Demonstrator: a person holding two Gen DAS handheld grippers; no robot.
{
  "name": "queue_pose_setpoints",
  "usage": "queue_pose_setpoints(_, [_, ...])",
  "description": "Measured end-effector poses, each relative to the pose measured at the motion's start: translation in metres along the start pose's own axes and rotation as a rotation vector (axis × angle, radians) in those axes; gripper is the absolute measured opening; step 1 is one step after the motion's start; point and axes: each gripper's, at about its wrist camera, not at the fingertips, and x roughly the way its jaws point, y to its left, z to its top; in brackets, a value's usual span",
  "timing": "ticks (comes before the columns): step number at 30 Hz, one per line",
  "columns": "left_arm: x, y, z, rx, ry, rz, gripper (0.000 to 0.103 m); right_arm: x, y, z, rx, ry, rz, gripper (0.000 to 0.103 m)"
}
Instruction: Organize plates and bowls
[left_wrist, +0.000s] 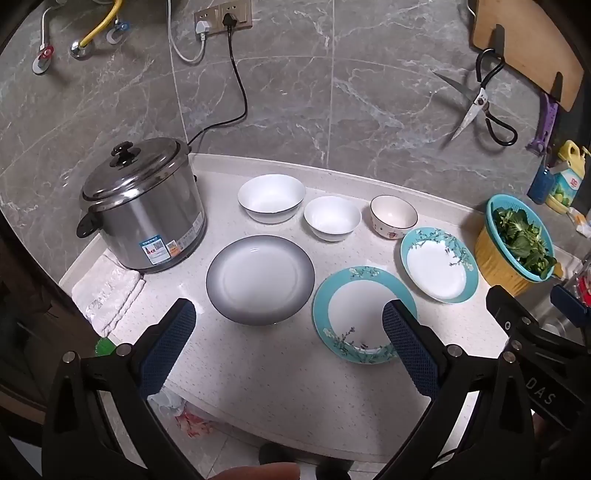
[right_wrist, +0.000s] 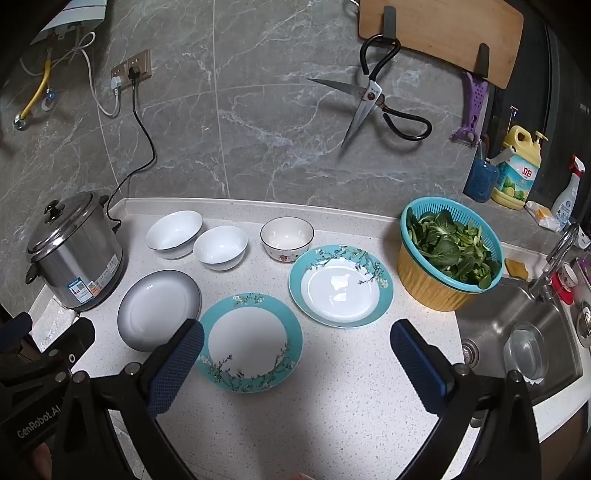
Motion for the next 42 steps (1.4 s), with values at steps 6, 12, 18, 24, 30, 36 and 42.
queue_pose_setpoints(6, [-0.001, 0.000, 0.000, 0.002, 0.002, 0.005, 0.103, 0.001, -0.001, 0.000, 0.000, 0.000, -0.002, 0.103])
queue_pose_setpoints(12, [0.003, -0.009, -0.004, 0.007, 0.007, 0.003, 0.103, 0.000, 0.000, -0.001, -0.001, -0.002, -0.002, 0.103])
queue_pose_setpoints(18, [0.004, -0.009, -0.005, 0.006, 0.009, 0.001, 0.103, 0.001, 0.000, -0.001, 0.000, 0.001, 0.000, 0.103])
queue_pose_setpoints(24, [0.005, -0.009, -0.005, 0.007, 0.010, 0.001, 0.103, 0.001, 0.000, -0.001, -0.001, 0.001, 0.000, 0.103])
queue_pose_setpoints(30, [0.005, -0.010, -0.005, 0.007, 0.012, 0.001, 0.103, 0.001, 0.000, -0.001, 0.000, 0.001, 0.000, 0.103])
queue_pose_setpoints(36, [0.007, -0.010, -0.006, 0.008, 0.014, 0.000, 0.103, 0.002, 0.000, 0.000, 0.000, 0.003, 0.000, 0.103])
queue_pose_setpoints(42, [0.007, -0.010, -0.006, 0.008, 0.014, 0.001, 0.103, 0.003, 0.000, 0.000, -0.001, 0.004, -0.001, 0.103])
